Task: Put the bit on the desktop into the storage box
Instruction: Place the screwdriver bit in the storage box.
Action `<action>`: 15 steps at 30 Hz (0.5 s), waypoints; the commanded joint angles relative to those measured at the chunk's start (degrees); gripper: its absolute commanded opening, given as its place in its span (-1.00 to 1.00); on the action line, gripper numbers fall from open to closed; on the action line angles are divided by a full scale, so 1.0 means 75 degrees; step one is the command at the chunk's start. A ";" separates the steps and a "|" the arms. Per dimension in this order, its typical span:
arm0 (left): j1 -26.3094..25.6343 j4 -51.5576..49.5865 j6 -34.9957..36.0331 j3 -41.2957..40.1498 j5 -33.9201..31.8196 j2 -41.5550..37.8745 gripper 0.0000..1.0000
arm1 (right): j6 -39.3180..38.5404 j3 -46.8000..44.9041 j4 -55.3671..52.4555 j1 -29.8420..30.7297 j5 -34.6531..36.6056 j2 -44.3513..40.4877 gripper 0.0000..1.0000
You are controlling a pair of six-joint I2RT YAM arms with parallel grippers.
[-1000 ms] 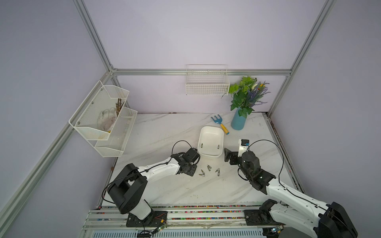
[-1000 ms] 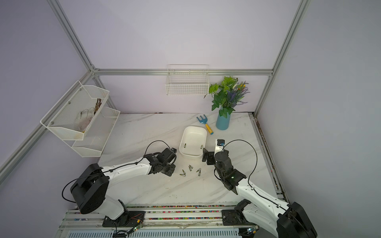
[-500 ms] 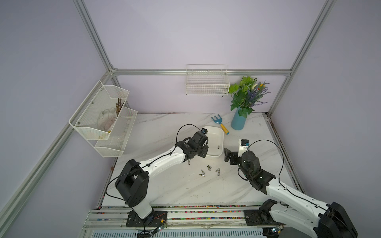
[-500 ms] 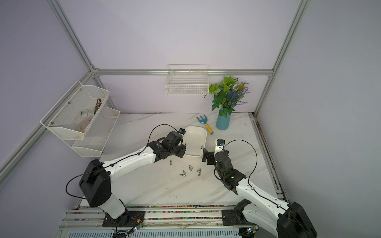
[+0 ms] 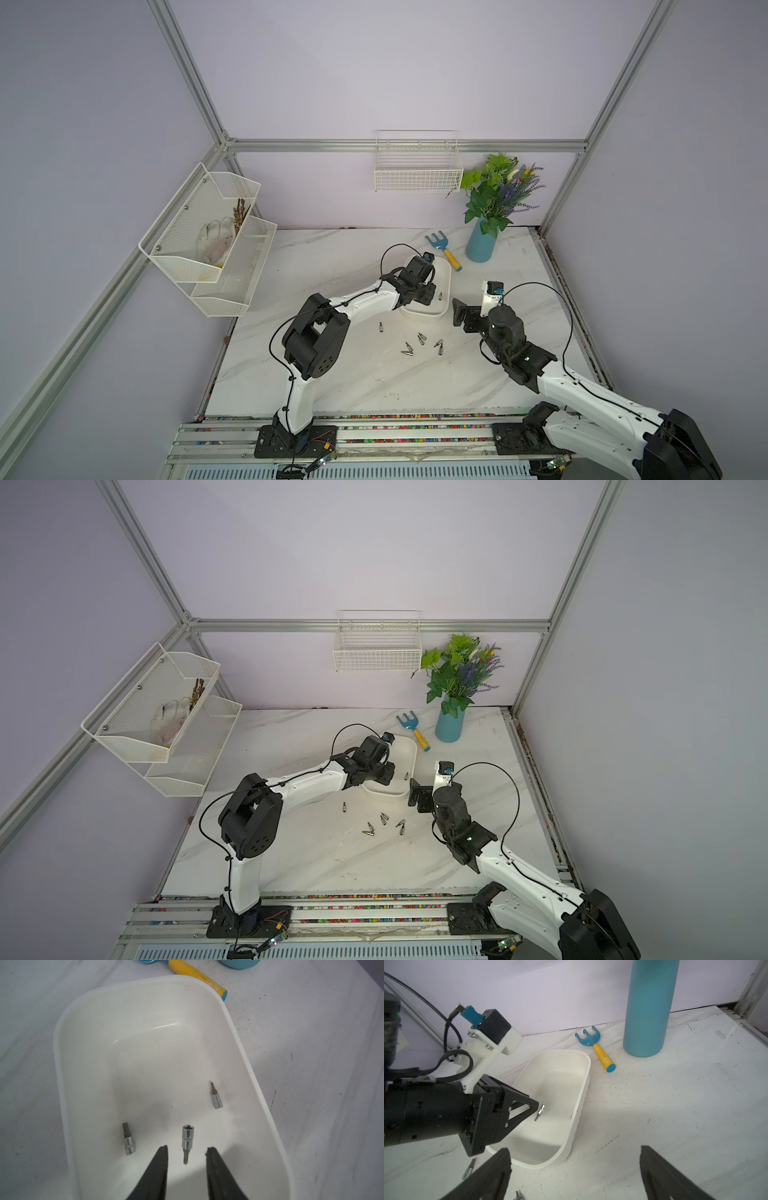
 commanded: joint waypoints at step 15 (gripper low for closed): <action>0.0078 -0.0014 -0.1077 -0.2706 -0.1936 -0.2996 0.96 | 0.0038 -0.0062 0.0184 -0.0030 -0.0025 0.0012 1.00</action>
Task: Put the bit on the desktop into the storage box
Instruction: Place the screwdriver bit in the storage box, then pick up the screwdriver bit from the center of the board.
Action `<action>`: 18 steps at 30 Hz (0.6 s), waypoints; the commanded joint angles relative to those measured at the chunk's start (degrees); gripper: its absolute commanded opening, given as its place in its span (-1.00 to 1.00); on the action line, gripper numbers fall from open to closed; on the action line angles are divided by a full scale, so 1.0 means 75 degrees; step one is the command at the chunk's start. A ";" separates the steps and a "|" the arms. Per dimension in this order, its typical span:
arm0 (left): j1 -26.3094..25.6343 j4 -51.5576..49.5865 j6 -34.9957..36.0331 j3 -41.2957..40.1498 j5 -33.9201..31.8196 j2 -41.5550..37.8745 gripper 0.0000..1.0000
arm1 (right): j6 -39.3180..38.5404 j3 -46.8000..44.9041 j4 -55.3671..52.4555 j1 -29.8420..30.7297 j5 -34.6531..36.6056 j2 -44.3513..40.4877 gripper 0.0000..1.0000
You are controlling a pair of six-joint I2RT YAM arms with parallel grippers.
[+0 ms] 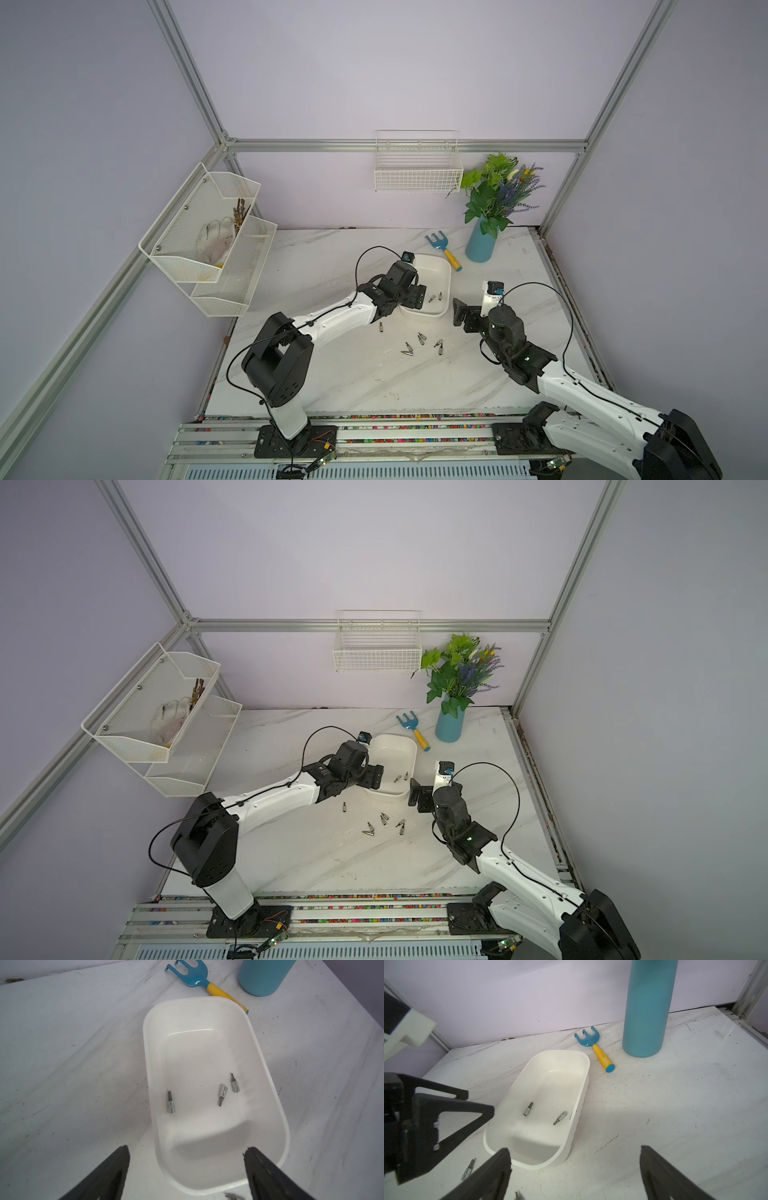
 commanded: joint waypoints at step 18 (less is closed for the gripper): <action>0.0015 -0.0631 -0.2318 -0.2081 -0.1491 -0.0836 0.89 | 0.0059 -0.0059 0.0189 -0.0029 -0.0043 0.0045 1.00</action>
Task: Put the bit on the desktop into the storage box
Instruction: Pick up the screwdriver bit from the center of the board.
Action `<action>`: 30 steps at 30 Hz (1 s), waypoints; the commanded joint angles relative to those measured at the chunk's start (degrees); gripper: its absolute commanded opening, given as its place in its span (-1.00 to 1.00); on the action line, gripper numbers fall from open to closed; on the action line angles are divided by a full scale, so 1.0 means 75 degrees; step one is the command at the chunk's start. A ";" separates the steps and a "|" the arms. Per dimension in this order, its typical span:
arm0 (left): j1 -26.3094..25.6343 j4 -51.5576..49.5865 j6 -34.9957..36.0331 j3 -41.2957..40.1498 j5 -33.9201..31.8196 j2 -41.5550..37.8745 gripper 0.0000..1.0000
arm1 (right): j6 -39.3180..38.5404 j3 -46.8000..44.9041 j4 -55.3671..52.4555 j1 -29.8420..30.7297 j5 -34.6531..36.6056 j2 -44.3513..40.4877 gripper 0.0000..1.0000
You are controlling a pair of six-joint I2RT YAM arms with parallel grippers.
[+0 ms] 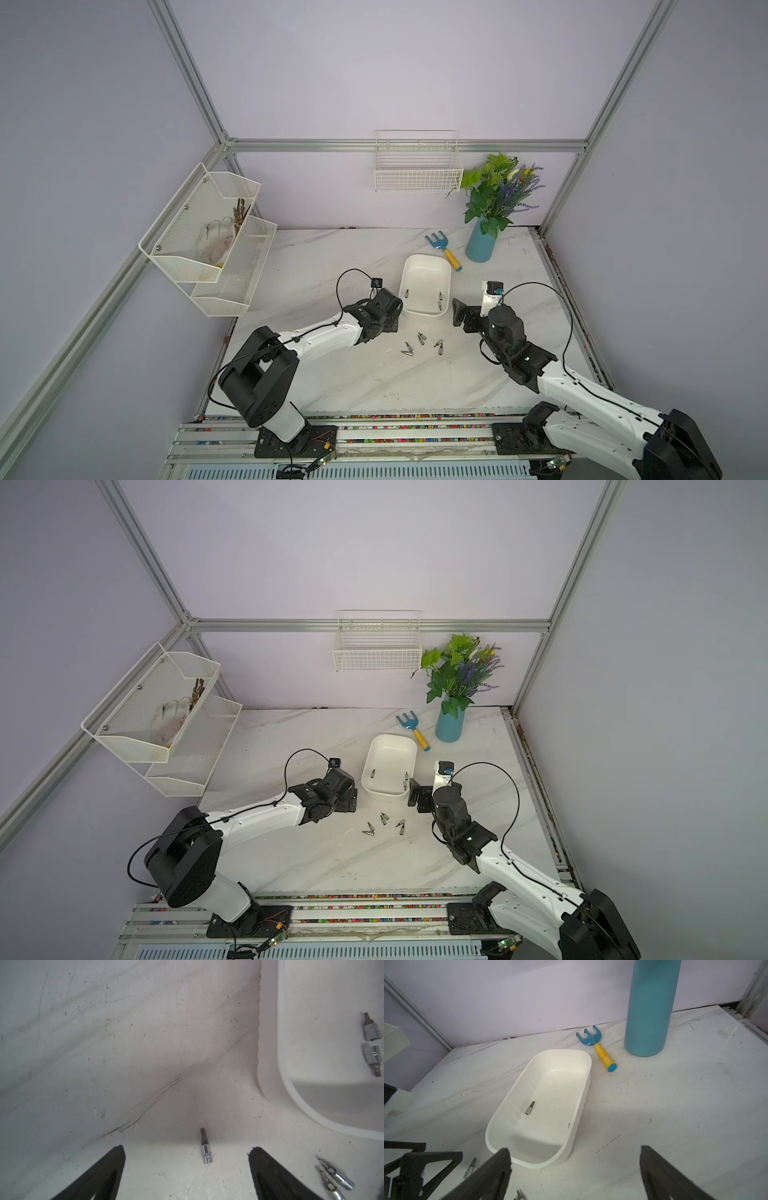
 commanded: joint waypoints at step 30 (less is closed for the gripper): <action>-0.0149 0.0887 -0.0700 -0.0130 0.0498 0.1195 -0.22 | 0.0059 -0.0053 0.0184 -0.0031 0.0054 0.0058 0.99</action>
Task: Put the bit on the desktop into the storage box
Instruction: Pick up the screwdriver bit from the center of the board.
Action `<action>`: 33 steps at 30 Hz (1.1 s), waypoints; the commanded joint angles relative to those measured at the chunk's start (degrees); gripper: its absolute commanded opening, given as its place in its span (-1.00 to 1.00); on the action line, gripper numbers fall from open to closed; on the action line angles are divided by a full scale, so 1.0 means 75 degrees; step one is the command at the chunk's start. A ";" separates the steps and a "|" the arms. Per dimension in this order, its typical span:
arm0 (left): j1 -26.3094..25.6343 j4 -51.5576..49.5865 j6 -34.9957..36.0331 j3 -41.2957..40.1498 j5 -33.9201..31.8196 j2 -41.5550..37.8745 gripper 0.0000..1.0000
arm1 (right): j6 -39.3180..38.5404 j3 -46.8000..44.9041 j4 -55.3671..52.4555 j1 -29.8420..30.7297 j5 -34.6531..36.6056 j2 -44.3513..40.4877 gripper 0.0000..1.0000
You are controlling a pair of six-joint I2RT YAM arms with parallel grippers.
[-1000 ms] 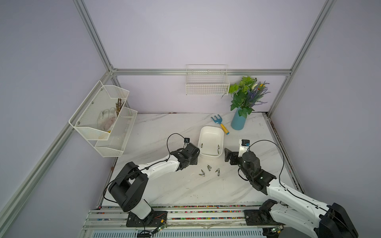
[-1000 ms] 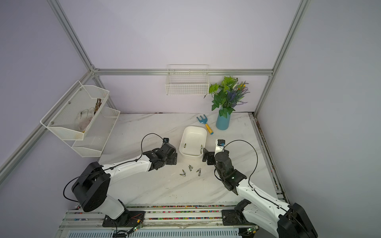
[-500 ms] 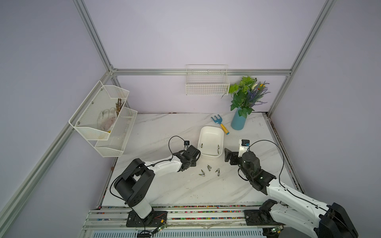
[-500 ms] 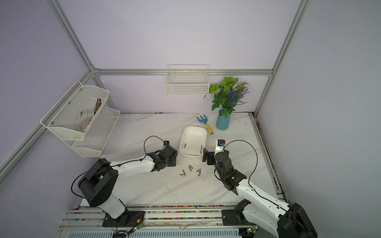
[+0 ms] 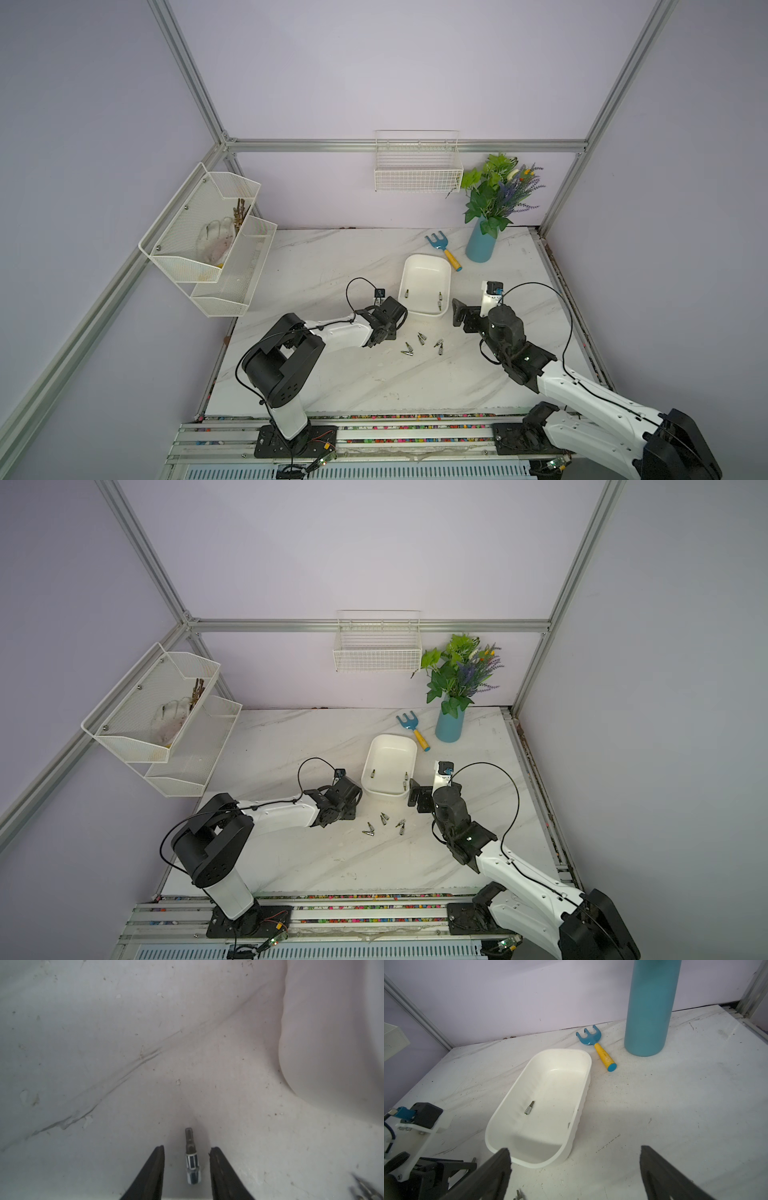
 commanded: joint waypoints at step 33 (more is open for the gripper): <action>-0.0026 -0.0077 -0.0082 -0.0402 0.0057 -0.0193 -0.73 | 0.0056 -0.0056 0.0188 -0.0031 0.0088 0.0049 0.99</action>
